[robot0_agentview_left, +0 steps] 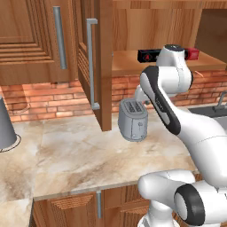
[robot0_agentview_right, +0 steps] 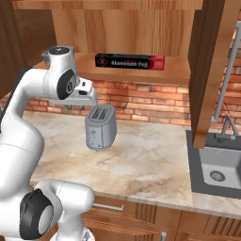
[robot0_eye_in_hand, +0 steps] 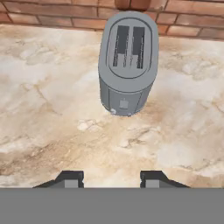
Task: Retrieve the tupperware and aluminum foil from the cabinet and place them on the dining counter near the plate with squash and chicken drumstick to prepare for storing leftovers.
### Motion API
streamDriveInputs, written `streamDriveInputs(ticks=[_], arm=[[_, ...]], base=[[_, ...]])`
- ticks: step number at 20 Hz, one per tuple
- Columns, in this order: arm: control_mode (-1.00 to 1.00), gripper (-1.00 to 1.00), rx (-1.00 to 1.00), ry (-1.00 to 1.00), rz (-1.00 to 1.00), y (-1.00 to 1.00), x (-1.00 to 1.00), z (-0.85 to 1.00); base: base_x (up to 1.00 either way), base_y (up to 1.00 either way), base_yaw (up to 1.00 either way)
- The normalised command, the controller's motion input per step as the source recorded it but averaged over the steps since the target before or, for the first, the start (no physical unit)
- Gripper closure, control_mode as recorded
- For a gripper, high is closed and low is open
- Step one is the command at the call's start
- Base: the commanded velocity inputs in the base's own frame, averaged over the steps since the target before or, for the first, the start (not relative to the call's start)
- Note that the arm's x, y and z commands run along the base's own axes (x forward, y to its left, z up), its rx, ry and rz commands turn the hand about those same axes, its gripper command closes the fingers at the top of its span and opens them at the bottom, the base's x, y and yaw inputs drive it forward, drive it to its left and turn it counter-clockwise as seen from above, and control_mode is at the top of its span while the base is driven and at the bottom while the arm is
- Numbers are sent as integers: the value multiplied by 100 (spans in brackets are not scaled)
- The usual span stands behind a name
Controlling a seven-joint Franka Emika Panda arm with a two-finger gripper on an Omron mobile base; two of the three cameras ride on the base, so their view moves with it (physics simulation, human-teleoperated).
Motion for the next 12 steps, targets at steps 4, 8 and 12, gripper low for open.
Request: streamDriveInputs(ticks=[4,8,12], arm=[[-100,-100,0,-21,-1,7,-4,10],[-100,-100,0,-53,-10,3,-11,49],[-100,-100,0,-54,-12,0,-1,54]], base=[[0,0,0],[0,0,0],[0,0,0]])
